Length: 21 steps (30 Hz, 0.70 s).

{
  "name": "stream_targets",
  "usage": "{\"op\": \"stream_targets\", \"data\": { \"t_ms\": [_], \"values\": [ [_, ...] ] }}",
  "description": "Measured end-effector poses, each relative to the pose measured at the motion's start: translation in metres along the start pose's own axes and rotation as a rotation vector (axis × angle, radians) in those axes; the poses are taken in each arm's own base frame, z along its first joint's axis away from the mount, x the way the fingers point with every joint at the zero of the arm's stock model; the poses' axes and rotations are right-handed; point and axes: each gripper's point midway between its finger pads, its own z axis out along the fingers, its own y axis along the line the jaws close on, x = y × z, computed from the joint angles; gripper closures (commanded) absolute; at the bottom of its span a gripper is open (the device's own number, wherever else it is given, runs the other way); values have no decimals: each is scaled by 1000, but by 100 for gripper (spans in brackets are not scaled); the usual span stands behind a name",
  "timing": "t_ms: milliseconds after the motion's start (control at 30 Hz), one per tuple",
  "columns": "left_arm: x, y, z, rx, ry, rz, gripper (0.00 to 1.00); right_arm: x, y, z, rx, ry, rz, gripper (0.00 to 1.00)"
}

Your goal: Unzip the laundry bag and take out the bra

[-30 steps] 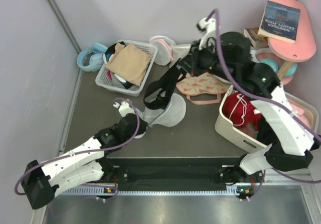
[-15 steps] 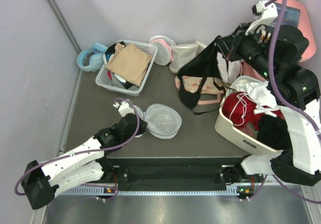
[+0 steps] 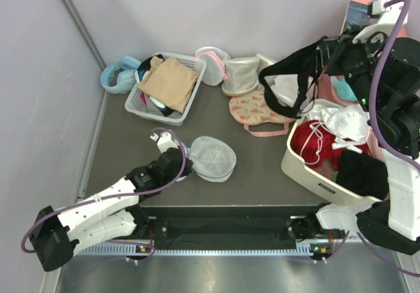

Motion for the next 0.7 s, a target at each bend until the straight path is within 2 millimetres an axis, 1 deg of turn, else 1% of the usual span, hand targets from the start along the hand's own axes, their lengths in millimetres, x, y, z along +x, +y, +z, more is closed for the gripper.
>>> {"op": "stream_targets", "data": {
  "t_ms": [167, 267, 367, 500, 567, 700],
  "values": [
    [1, 0, 1, 2, 3, 1, 100, -1, -46, -15, 199, -4, -37, 100],
    [2, -1, 2, 5, 9, 4, 100, 9, -65, -28, 279, 10, -44, 100],
    [2, -2, 2, 11, 16, 5, 100, 28, -75, -41, 320, 43, -36, 100],
    [3, -3, 2, 17, 18, 8, 100, 71, -84, -51, 346, 111, -24, 100],
    [3, -4, 2, 20, 20, 11, 100, 96, -88, -55, 361, 157, -26, 100],
    [3, -4, 2, 23, 23, 16, 100, 154, -100, -57, 409, 257, -36, 100]
  ]
}}
